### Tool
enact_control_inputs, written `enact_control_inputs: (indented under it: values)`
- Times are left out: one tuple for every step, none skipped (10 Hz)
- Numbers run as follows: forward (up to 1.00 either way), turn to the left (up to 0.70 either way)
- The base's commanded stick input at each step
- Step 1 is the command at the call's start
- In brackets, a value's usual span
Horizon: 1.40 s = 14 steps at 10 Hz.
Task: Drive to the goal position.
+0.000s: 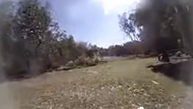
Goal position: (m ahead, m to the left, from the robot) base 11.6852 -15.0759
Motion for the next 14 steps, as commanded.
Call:
enact_control_inputs:
  values:
    - [0.7,0.0]
    - [0.7,0.0]
    - [0.7,0.0]
    - [0.7,0.0]
    - [0.7,0.0]
    - [0.7,0.0]
    - [0.7,0.0]
    - [0.7,0.0]
    - [0.7,0.0]
    - [0.7,0.0]
    - [0.7,0.0]
    - [0.7,-0.27]
    - [0.7,-0.27]
    - [0.7,-0.27]
